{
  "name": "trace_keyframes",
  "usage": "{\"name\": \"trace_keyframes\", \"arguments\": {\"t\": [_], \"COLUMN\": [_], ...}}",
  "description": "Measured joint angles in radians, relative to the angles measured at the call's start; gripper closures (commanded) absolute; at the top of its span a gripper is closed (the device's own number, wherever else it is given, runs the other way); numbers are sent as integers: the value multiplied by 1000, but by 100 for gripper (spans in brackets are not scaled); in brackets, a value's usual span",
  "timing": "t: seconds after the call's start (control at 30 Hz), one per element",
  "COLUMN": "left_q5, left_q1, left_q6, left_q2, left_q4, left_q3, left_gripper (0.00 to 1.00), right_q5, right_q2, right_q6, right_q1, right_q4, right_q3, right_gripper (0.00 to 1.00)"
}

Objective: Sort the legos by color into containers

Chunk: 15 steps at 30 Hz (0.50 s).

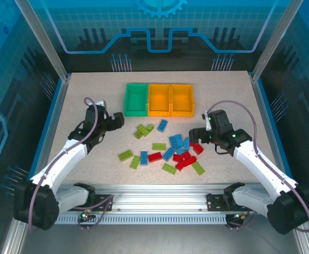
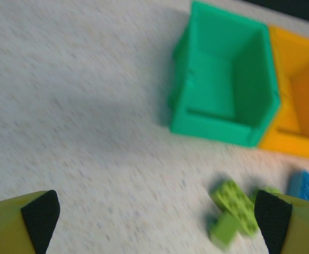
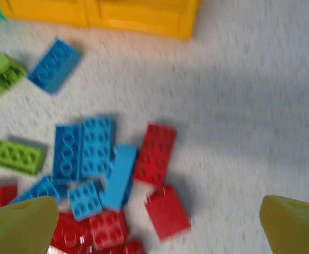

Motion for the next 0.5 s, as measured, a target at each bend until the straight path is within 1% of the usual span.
{"name": "trace_keyframes", "arguments": {"t": [0.1,0.2,0.3,0.5], "left_q5": [4,7,9,18], "left_q1": [-54,-85,-100,-103], "left_q6": [-25,-48,-61,-83], "left_q2": [-23,-46,-76,-127], "left_q4": [-80,-132,-163,-199], "left_q3": [0,-2,-9,-16], "left_gripper": [1,1,1,1], "right_q5": [-6,-9,-9,-9], "right_q2": [-25,-25,-20,42], "right_q6": [80,149,204,275], "right_q1": [50,131,193,235], "right_q4": [-97,-190,-248,-276], "right_q3": [-43,-63,-67,-117], "right_gripper": [5,5,4,5]}}
